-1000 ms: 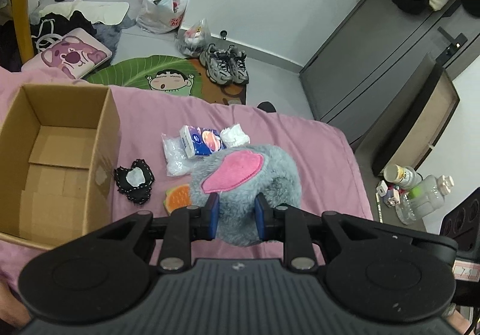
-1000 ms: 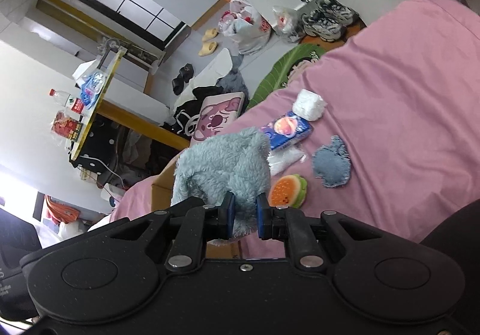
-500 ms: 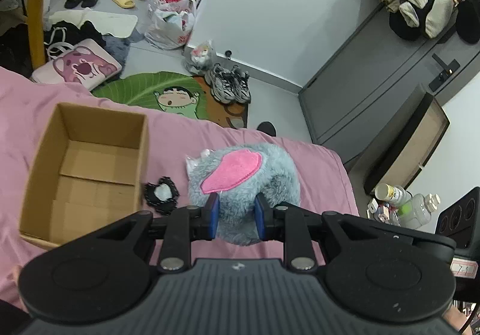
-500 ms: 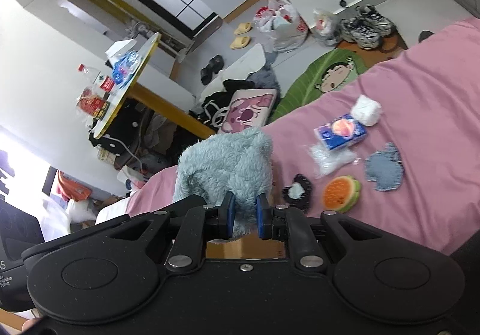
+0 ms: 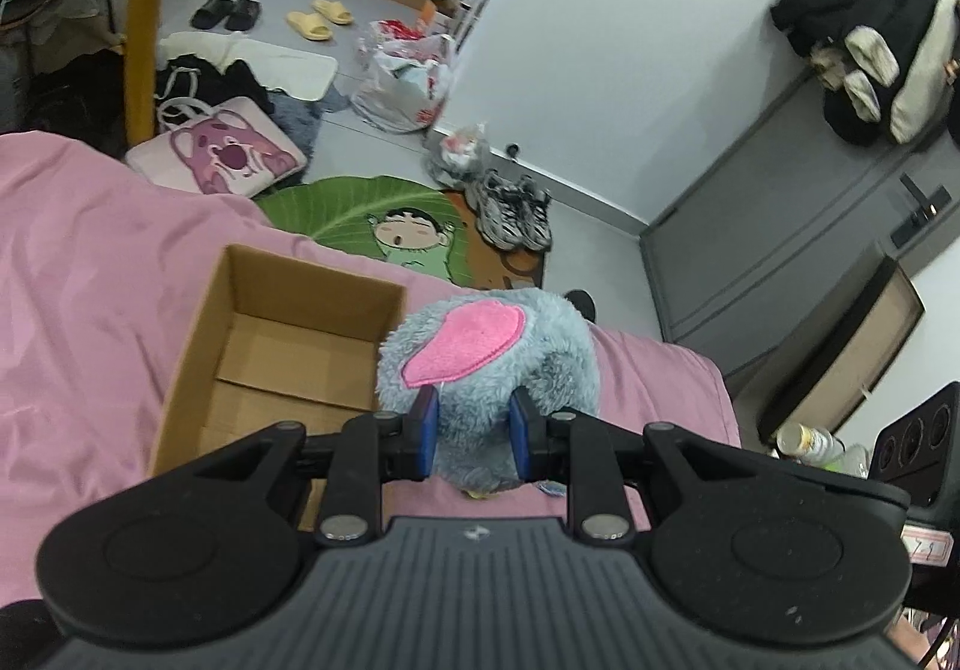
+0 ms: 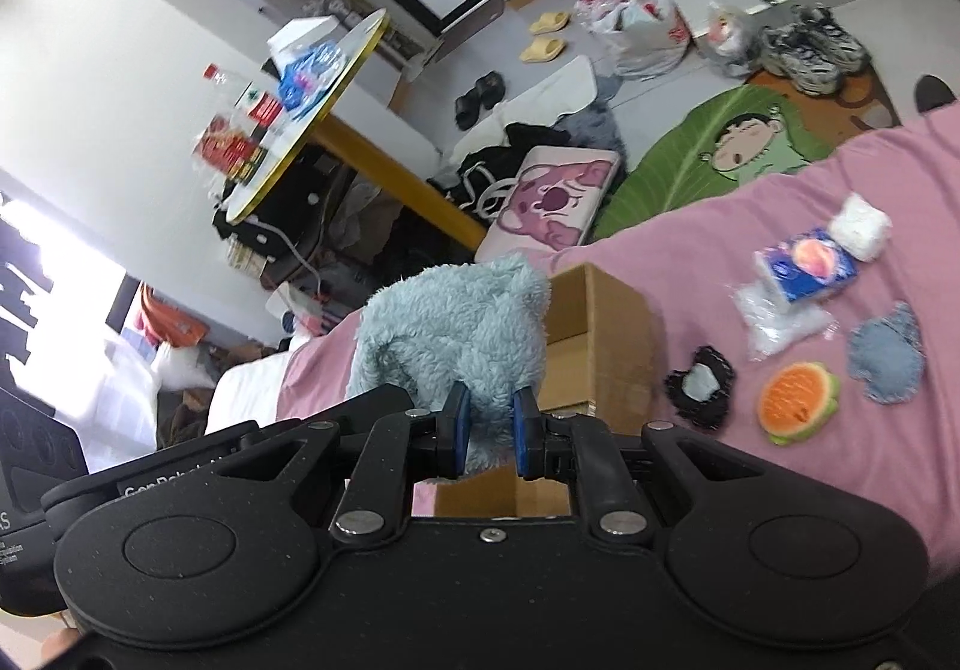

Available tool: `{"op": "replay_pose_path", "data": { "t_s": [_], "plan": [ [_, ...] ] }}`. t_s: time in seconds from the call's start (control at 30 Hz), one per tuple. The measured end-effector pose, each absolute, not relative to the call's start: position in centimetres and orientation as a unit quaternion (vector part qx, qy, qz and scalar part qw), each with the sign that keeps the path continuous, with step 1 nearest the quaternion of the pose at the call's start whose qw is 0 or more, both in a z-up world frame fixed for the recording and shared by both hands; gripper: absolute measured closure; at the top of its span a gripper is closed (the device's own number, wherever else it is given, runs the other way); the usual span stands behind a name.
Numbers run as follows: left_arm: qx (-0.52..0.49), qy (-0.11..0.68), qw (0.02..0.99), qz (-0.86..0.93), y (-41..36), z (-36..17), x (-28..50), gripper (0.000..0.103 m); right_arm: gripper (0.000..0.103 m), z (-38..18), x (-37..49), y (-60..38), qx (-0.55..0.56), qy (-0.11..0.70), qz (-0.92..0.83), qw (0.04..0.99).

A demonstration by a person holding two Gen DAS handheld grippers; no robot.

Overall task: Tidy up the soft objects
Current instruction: 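Lift the grey plush with the left gripper and carry it over the box, then lower the grey plush into the box and open the left gripper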

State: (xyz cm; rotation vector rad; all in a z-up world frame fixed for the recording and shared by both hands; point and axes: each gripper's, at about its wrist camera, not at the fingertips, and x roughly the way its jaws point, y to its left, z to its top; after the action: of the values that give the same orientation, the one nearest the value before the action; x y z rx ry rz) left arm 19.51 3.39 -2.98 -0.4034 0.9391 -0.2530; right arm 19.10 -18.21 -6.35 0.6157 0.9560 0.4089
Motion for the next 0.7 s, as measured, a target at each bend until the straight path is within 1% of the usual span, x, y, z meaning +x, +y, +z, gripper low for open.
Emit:
{"op": "replay_pose_path", "data": {
  "t_s": [0.3, 0.7],
  "plan": [
    [-0.223, 0.455, 0.858, -0.086, 7.2, -4.6, 21.7, 0.080, 0.088, -7.8, 21.9, -15.0, 0.270, 0.477, 0.200, 0.812],
    [-0.234, 0.492, 0.836, -0.072, 9.8, -8.6, 25.6, 0.080, 0.088, -11.0, 25.1, -12.3, 0.261, 0.514, 0.179, 0.797]
  ]
}}
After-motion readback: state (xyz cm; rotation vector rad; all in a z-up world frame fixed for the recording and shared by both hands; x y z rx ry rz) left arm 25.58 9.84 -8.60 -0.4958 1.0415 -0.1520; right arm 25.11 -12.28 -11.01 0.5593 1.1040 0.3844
